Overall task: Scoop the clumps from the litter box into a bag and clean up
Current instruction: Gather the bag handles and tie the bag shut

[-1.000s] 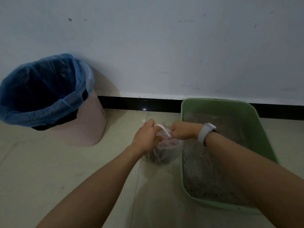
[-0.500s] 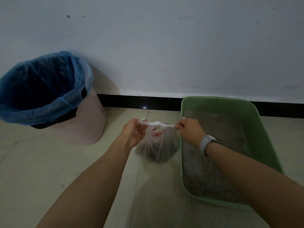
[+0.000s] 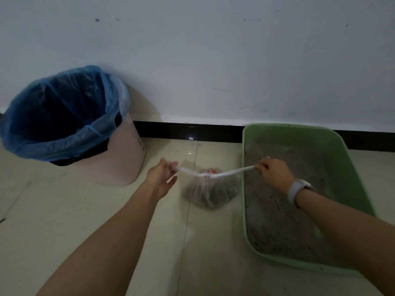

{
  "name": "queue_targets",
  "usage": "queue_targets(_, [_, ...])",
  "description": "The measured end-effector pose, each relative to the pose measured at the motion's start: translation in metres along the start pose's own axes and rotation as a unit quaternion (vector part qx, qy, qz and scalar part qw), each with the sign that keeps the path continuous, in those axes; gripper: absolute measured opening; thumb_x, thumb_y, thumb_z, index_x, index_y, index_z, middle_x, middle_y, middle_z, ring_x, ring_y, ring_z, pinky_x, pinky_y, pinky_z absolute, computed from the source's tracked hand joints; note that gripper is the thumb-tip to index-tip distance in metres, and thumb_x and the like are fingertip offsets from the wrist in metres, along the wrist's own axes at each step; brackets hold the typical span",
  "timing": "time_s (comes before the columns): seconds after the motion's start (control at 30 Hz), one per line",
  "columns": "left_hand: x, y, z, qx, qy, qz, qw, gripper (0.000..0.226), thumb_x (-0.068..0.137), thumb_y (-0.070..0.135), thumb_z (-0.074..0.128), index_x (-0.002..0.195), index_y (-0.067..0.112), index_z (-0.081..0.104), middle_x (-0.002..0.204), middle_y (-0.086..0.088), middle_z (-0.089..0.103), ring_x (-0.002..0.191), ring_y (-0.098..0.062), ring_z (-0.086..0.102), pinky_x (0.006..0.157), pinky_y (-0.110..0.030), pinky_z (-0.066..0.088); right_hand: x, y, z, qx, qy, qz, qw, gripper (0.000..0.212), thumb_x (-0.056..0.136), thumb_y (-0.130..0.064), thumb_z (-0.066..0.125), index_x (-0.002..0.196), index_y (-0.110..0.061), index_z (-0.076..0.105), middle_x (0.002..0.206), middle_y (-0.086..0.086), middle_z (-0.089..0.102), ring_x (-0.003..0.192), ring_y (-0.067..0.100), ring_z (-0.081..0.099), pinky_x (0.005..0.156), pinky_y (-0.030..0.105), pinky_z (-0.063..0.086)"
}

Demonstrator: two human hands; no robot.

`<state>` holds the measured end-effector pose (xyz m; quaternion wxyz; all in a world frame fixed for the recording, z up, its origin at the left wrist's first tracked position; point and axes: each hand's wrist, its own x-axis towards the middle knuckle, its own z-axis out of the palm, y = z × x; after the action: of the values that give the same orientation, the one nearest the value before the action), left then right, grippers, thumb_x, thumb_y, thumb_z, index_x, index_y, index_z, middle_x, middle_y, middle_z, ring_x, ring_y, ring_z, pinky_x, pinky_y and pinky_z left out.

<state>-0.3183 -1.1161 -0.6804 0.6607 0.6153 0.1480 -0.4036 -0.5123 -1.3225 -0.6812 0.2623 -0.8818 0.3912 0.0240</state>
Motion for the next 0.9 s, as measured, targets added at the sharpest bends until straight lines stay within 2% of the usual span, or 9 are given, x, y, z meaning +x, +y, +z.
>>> queue_targets(0.1, [-0.014, -0.003, 0.015, -0.012, -0.148, -0.02, 0.989, 0.018, 0.097, 0.017, 0.045, 0.113, 0.014, 0.053, 0.116, -0.003, 0.054, 0.105, -0.024, 0.053, 0.095, -0.039, 0.044, 0.004, 0.002, 0.001, 0.206, 0.042, 0.052, 0.976, 0.023, 0.092, -0.006, 0.05, 0.113, 0.001, 0.057, 0.09, 0.017, 0.059, 0.072, 0.024, 0.054, 0.06, 0.029, 0.047])
queue_targets(0.13, [-0.015, -0.01, 0.022, 0.009, -0.154, -0.017, 0.988, 0.035, 0.095, 0.009, 0.047, 0.129, 0.019, 0.043, 0.125, -0.006, 0.049, 0.113, -0.028, 0.05, 0.099, -0.04, 0.041, 0.006, 0.0, 0.003, 0.285, 0.039, 0.077, 0.955, 0.033, 0.091, -0.004, 0.05, 0.125, -0.001, 0.048, 0.095, 0.017, 0.057, 0.075, 0.025, 0.055, 0.059, 0.031, 0.051])
queue_targets(0.27, [-0.02, -0.034, 0.057, 0.123, -0.076, 0.015, 0.989, 0.087, 0.088, -0.006, 0.052, 0.148, 0.025, -0.002, 0.143, -0.013, 0.036, 0.123, -0.032, 0.047, 0.1, -0.041, 0.042, 0.016, -0.017, 0.004, 0.517, 0.037, 0.143, 0.843, 0.074, 0.091, 0.002, 0.049, 0.147, -0.019, 0.005, 0.11, 0.017, 0.054, 0.082, 0.026, 0.06, 0.058, 0.027, 0.051])
queue_targets(0.33, [-0.016, -0.045, 0.063, 0.154, -0.003, 0.028, 0.988, 0.078, 0.087, -0.002, 0.057, 0.148, 0.013, 0.011, 0.14, -0.016, 0.043, 0.12, -0.032, 0.05, 0.101, -0.043, 0.042, 0.018, -0.021, 0.003, 0.543, 0.04, 0.161, 0.823, 0.067, 0.092, 0.001, 0.046, 0.146, -0.017, 0.011, 0.108, 0.017, 0.06, 0.087, 0.027, 0.061, 0.065, 0.03, 0.048])
queue_targets(0.4, [-0.015, -0.053, 0.065, 0.248, 0.033, 0.071, 0.966, 0.04, 0.089, 0.007, 0.058, 0.128, 0.005, 0.05, 0.124, -0.015, 0.058, 0.109, -0.029, 0.057, 0.098, -0.039, 0.045, 0.014, -0.022, 0.004, 0.516, 0.024, 0.15, 0.843, 0.023, 0.094, -0.004, 0.045, 0.114, -0.014, 0.049, 0.107, 0.019, 0.062, 0.078, 0.021, 0.059, 0.063, 0.028, 0.046])
queue_targets(0.47, [-0.018, -0.057, 0.067, 0.309, 0.037, 0.139, 0.94, 0.02, 0.093, 0.014, 0.054, 0.107, 0.006, 0.065, 0.108, -0.011, 0.065, 0.1, -0.025, 0.06, 0.092, -0.033, 0.047, 0.009, -0.017, 0.007, 0.471, -0.026, 0.131, 0.872, 0.018, 0.096, -0.012, 0.044, 0.082, -0.015, 0.054, 0.096, 0.017, 0.059, 0.069, 0.017, 0.052, 0.058, 0.025, 0.043])
queue_targets(0.63, [-0.024, -0.048, 0.084, 0.288, -0.025, 0.253, 0.923, 0.019, 0.095, 0.01, 0.047, 0.092, 0.007, 0.065, 0.079, -0.008, 0.063, 0.079, -0.022, 0.062, 0.079, -0.032, 0.053, -0.001, -0.011, 0.003, 0.35, -0.06, 0.04, 0.934, 0.017, 0.097, -0.018, 0.042, 0.087, -0.01, 0.052, 0.075, 0.009, 0.046, 0.061, 0.016, 0.044, 0.049, 0.02, 0.043])
queue_targets(0.73, [-0.015, -0.055, 0.09, 0.43, -0.029, 0.275, 0.859, 0.024, 0.097, 0.015, 0.043, 0.101, 0.009, 0.066, 0.086, -0.01, 0.066, 0.08, -0.022, 0.063, 0.079, -0.035, 0.053, -0.003, -0.018, -0.007, 0.436, -0.091, 0.032, 0.895, 0.026, 0.097, -0.015, 0.044, 0.073, -0.01, 0.054, 0.063, 0.006, 0.05, 0.056, 0.017, 0.047, 0.05, 0.021, 0.043])
queue_targets(0.9, [-0.013, -0.065, 0.087, 0.683, -0.076, 0.351, 0.636, 0.038, 0.096, 0.025, 0.041, 0.131, 0.011, 0.04, 0.111, -0.011, 0.054, 0.099, -0.029, 0.055, 0.083, -0.038, 0.047, 0.001, -0.036, -0.038, 0.522, -0.094, -0.011, 0.848, 0.025, 0.091, 0.0, 0.043, 0.071, -0.003, 0.058, 0.059, 0.006, 0.06, 0.051, 0.015, 0.05, 0.052, 0.023, 0.039])
